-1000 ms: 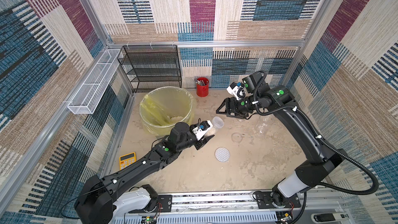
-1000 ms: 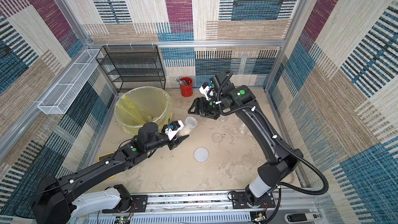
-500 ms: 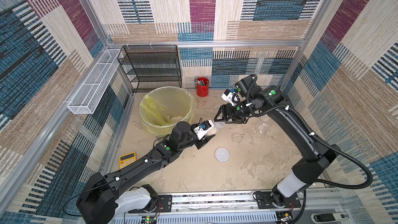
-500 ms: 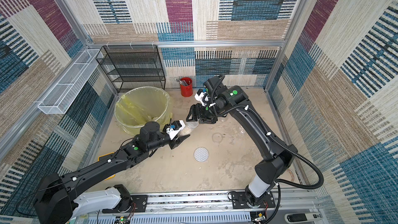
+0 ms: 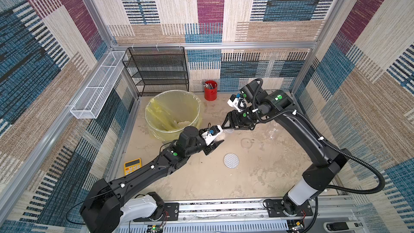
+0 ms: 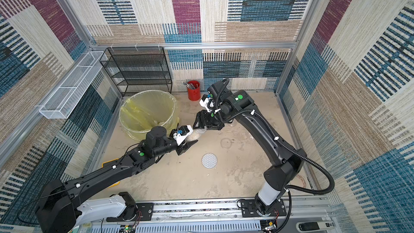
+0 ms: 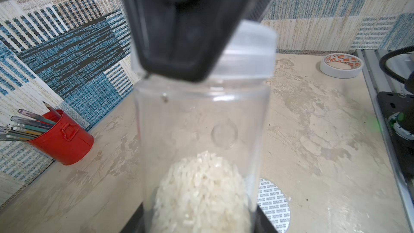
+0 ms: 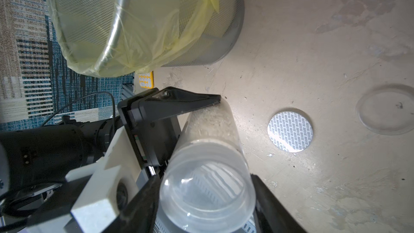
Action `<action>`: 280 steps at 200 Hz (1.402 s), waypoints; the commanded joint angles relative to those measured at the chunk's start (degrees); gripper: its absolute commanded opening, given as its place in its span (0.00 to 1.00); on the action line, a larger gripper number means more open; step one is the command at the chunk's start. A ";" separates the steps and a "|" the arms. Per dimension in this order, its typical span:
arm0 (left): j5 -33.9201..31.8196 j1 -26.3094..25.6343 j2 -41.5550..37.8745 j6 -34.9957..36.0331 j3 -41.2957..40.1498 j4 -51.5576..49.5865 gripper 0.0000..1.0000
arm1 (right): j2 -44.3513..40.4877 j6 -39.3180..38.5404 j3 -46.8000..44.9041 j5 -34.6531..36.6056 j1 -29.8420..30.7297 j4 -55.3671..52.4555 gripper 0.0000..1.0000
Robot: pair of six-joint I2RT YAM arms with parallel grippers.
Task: Empty moldy rice from jars
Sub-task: Unscrew the lid from the jar.
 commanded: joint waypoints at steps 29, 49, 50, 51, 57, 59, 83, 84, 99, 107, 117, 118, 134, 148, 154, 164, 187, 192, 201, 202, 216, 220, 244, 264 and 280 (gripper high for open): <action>0.65 0.05 -0.31 0.41 0.72 1.83 0.00 | -0.05 -1.65 -0.38 3.04 0.81 -0.05 0.54; 0.69 0.05 -0.71 0.13 0.33 1.96 0.00 | -0.19 -2.30 -0.25 3.59 0.81 0.08 0.51; 0.69 0.05 -0.73 0.12 0.24 1.98 0.00 | -0.17 -2.31 -0.16 3.67 0.81 0.09 0.51; 0.65 0.05 -0.74 0.16 0.24 1.99 0.00 | -0.20 -2.32 -0.07 3.80 0.81 0.04 0.51; 0.82 0.05 -0.88 0.10 0.08 2.01 0.00 | -0.14 -2.37 0.58 4.45 0.81 0.01 0.50; 0.86 0.03 -0.92 0.04 0.00 2.01 0.00 | -0.08 -2.40 0.86 4.63 0.81 0.00 0.50; 1.72 0.05 -1.52 -0.28 -0.37 1.45 0.00 | -0.46 -3.79 2.39 3.90 0.73 1.52 0.48; 1.78 0.05 -1.57 -0.26 -0.38 1.46 0.00 | -0.57 -3.81 2.35 3.78 0.77 1.77 0.48; 2.71 0.12 -2.20 -0.62 -0.88 1.84 0.00 | -2.49 -3.78 0.20 1.72 0.75 5.72 0.47; 3.18 0.14 -2.56 -0.88 -1.08 1.89 0.00 | -3.70 -3.77 -1.30 0.86 0.73 7.84 0.47; 3.77 0.22 -2.88 -1.19 -1.36 2.01 0.00 | -4.90 -4.06 -2.98 0.00 0.73 9.78 0.47; 3.82 0.22 -2.91 -1.20 -1.40 2.05 0.00 | -4.94 -4.16 -3.15 -0.10 0.73 9.99 0.47; 4.83 0.46 -3.45 -1.72 -1.80 2.27 0.00 | -7.22 -4.86 -6.12 -0.66 0.73 13.07 0.46; 5.98 0.83 -4.11 -2.54 -2.31 2.73 0.00 | -9.18 -6.62 -8.69 0.02 0.73 15.60 0.46; 6.26 0.97 -4.33 -2.77 -2.42 2.71 0.00 | -9.93 -7.38 -9.84 0.45 0.64 16.46 0.46; 6.88 1.18 -4.61 -2.81 -2.33 2.18 0.00 | -10.99 -8.98 -11.44 -0.52 0.48 17.73 0.45; 7.62 1.37 -4.88 -2.79 -2.06 1.07 0.00 | -11.73 -12.86 -12.67 -1.54 0.29 19.07 0.44; 7.72 1.45 -4.90 -2.86 -2.05 1.08 0.00 | -11.83 -13.83 -12.72 -1.61 0.20 19.56 0.43; 7.88 1.45 -4.96 -2.99 -2.06 1.07 0.00 | -12.01 -15.17 -12.88 -1.08 -0.01 20.61 0.43; 7.89 1.50 -4.96 -3.02 -2.06 1.04 0.00 | -12.01 -15.25 -12.89 -1.03 -0.04 20.72 0.43; 8.38 1.45 -5.12 -3.21 -1.97 0.61 0.00 | -12.40 -17.18 -13.47 -1.92 -0.69 22.68 0.42; 8.42 1.45 -5.22 -3.23 -1.96 0.48 0.00 | -12.60 -17.61 -13.74 -2.43 -0.83 23.45 0.42; 8.69 1.45 -5.49 -3.05 -1.96 -0.36 0.00 | -13.70 -18.92 -16.41 -6.84 -2.00 28.53 0.41; 9.00 1.46 -5.59 -3.27 -2.14 -0.33 0.00 | -14.43 -21.53 -17.73 -11.16 -2.08 31.45 0.40; 9.25 1.45 -5.58 -3.27 -2.14 -0.61 0.00 | -14.07 -25.67 -17.17 -13.01 -2.09 29.91 0.40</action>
